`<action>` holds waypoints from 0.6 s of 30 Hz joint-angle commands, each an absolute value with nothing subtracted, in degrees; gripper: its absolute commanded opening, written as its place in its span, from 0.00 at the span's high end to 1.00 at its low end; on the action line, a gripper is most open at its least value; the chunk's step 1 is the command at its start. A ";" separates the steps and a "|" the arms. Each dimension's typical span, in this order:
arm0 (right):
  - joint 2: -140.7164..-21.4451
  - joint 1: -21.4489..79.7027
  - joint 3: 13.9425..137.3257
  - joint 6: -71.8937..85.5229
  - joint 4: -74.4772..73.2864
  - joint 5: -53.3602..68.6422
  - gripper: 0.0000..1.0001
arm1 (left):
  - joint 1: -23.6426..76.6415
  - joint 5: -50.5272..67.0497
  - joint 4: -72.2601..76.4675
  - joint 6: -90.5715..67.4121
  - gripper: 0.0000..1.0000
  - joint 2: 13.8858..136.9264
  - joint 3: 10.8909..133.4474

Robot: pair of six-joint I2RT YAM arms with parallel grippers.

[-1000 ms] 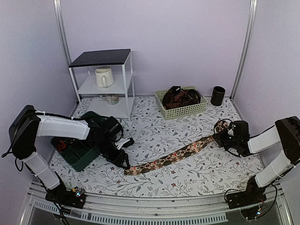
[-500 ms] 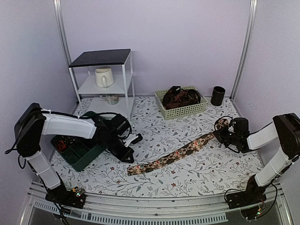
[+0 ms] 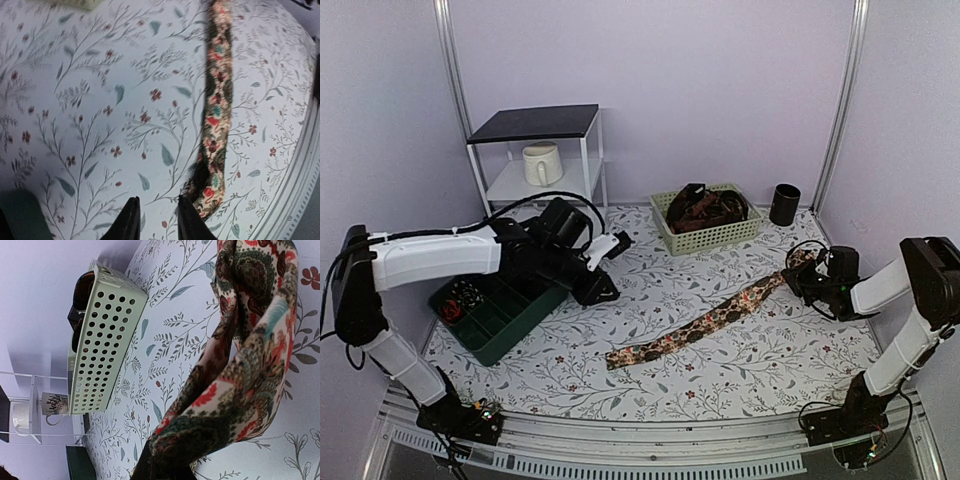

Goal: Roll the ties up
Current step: Flatten out the tie at the center of the board.

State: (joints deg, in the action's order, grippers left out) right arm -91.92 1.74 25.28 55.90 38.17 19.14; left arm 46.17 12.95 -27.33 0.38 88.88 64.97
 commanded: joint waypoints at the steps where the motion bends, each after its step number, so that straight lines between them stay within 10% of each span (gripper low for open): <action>1: -91.24 1.50 25.06 56.07 39.63 20.12 0.96 | 44.53 13.19 -32.17 -18.36 0.70 89.47 61.76; 18: -89.94 1.48 24.38 56.12 39.53 20.20 0.96 | 53.67 16.14 -16.19 -41.77 0.52 91.38 47.36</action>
